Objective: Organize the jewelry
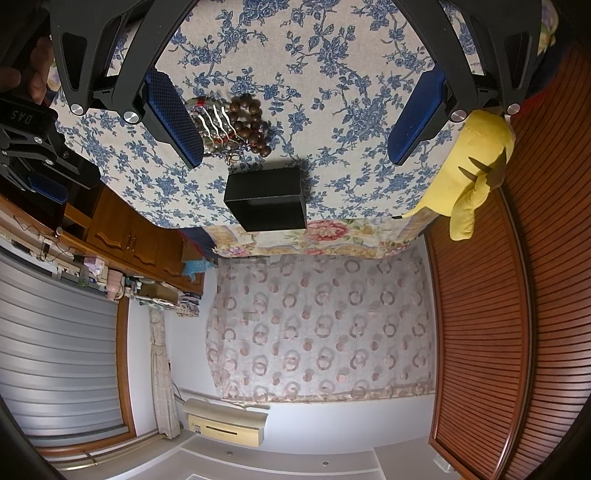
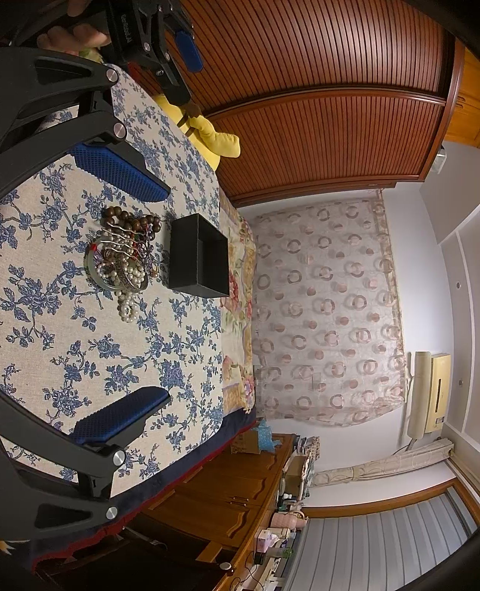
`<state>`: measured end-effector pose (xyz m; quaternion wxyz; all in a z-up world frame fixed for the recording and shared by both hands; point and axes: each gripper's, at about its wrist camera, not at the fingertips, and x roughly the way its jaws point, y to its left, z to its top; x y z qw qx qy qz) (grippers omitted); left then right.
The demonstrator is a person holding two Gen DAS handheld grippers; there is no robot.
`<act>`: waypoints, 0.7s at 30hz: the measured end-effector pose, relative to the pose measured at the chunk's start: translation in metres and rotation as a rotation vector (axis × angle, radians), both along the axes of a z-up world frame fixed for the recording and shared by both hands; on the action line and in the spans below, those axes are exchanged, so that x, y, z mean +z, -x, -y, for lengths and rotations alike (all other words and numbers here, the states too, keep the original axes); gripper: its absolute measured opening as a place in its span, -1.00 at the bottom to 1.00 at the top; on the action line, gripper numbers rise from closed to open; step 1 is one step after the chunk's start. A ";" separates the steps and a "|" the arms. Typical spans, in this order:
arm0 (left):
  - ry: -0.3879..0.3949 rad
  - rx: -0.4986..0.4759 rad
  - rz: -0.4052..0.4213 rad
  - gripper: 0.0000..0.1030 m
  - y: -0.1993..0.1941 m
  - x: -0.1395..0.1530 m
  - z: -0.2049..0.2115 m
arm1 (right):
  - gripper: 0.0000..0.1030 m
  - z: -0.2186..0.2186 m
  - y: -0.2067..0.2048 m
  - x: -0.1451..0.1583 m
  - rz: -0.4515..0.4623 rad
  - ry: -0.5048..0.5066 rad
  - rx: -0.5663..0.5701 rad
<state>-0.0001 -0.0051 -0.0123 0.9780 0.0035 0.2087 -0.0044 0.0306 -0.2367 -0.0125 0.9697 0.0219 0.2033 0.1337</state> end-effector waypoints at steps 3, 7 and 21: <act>-0.002 0.000 0.003 0.88 0.001 0.002 -0.001 | 0.96 0.000 0.000 0.000 -0.001 0.000 0.000; 0.003 -0.004 0.001 0.88 0.000 0.002 -0.001 | 0.96 0.000 0.000 0.000 0.000 -0.001 0.000; 0.017 -0.016 -0.009 0.88 -0.002 0.006 0.002 | 0.96 0.002 0.000 -0.002 -0.005 -0.002 0.006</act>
